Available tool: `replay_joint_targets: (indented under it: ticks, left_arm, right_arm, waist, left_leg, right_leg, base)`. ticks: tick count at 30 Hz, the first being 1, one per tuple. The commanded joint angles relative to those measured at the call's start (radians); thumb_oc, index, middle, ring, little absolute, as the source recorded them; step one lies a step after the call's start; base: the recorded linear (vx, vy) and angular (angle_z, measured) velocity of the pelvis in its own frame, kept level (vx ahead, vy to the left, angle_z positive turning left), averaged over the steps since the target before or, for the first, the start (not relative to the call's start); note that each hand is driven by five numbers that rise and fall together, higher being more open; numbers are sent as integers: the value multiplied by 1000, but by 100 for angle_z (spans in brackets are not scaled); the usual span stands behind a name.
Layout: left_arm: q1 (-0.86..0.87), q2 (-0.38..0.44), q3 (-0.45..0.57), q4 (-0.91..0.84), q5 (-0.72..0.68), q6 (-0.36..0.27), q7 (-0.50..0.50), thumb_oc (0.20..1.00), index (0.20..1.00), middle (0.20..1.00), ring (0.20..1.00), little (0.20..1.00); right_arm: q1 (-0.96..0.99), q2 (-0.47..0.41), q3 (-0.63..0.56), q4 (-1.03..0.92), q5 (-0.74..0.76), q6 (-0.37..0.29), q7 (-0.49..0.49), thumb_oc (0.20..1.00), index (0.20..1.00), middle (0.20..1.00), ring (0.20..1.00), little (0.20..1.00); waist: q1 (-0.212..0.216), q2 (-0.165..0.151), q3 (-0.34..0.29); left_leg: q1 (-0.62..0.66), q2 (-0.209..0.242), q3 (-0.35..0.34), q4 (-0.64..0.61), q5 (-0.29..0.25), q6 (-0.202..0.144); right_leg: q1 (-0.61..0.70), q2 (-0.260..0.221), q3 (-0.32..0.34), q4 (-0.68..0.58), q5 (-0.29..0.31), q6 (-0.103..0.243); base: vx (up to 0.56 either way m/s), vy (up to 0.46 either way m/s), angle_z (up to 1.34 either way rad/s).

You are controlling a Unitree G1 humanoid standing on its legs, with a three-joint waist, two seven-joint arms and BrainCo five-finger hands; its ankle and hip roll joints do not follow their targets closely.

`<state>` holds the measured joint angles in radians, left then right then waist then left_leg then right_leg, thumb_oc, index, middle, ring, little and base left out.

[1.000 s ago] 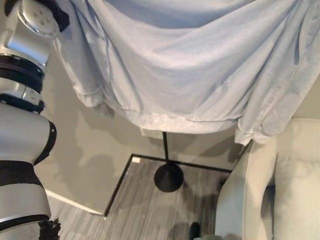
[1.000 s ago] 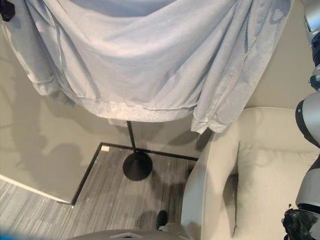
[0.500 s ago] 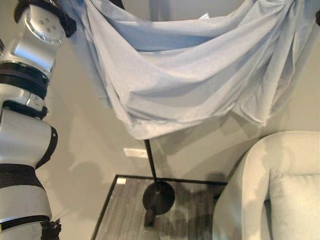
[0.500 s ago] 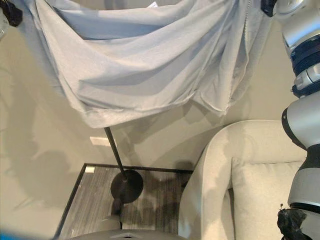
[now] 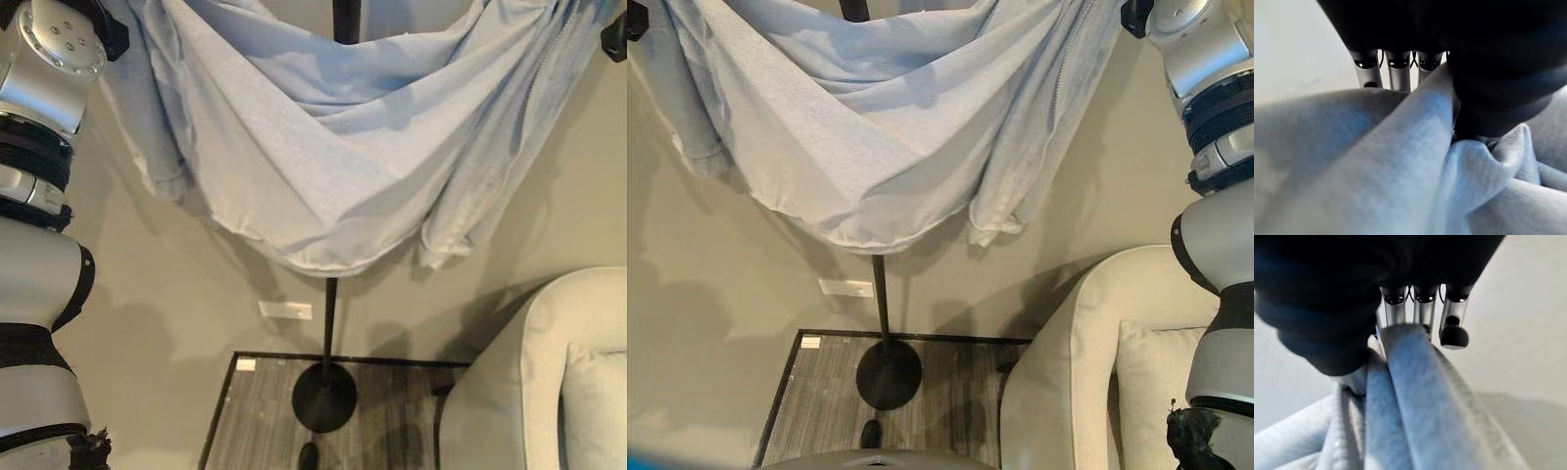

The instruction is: Hang the clothes on the sofa on the clothes rack.

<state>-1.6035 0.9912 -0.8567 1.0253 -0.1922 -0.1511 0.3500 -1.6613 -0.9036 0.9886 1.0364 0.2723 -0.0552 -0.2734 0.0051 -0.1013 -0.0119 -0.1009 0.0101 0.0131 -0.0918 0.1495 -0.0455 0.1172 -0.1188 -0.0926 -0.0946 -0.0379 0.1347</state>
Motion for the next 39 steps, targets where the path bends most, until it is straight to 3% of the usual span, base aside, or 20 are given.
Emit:
replay_joint_targets:
  ticks: [1,9,19,26,31,39]
  left_arm:
    - [-50,24,1,62,-3,-15,38,200,200,200,200,200]
    - [-34,20,14,70,-1,-12,32,200,200,200,200,200]
    - [26,-48,25,127,46,-1,18,200,200,200,200,200]
    - [270,-74,163,51,95,6,29,200,200,200,200,200]
    - [467,-143,275,8,96,-6,22,200,200,200,200,200]
    - [641,-221,338,1,122,-10,1,200,200,200,200,200]
  right_arm:
    - [-82,-36,-9,61,-25,-14,-15,200,200,200,200,200]
    - [-71,-26,-2,70,-54,-9,-10,200,200,200,200,200]
    - [-7,19,31,139,-181,13,33,200,200,200,200,200]
    - [181,48,-50,41,-253,15,48,200,200,200,200,200]
    - [323,80,-128,44,-289,15,50,200,200,200,200,200]
    - [449,125,-186,48,-328,5,57,200,200,200,200,200]
  waist:
    - [35,8,-12]
    - [33,13,-15]
    - [29,22,9]
    - [35,16,53]
    - [45,10,81]
    - [60,3,101]
  left_leg:
    - [106,86,39,5,-98,-72]
    - [120,91,44,5,-107,-75]
    - [107,92,39,5,-104,-74]
    - [92,91,36,5,-99,-68]
    - [80,91,31,5,-96,-65]
    - [71,89,25,5,-92,-62]
  right_leg:
    - [-67,-29,3,7,88,57]
    - [-57,-30,-3,7,81,59]
    - [-75,-33,-11,7,89,59]
    - [-91,-33,-16,7,94,53]
    - [-97,-34,-25,7,94,50]
    - [-100,-36,-31,7,96,48]
  base:
    - [8,0,-7]
    - [2,0,-1]
    - [-26,2,-1]
    - [-70,-3,-2]
    - [-35,-7,4]
    - [-15,-5,2]
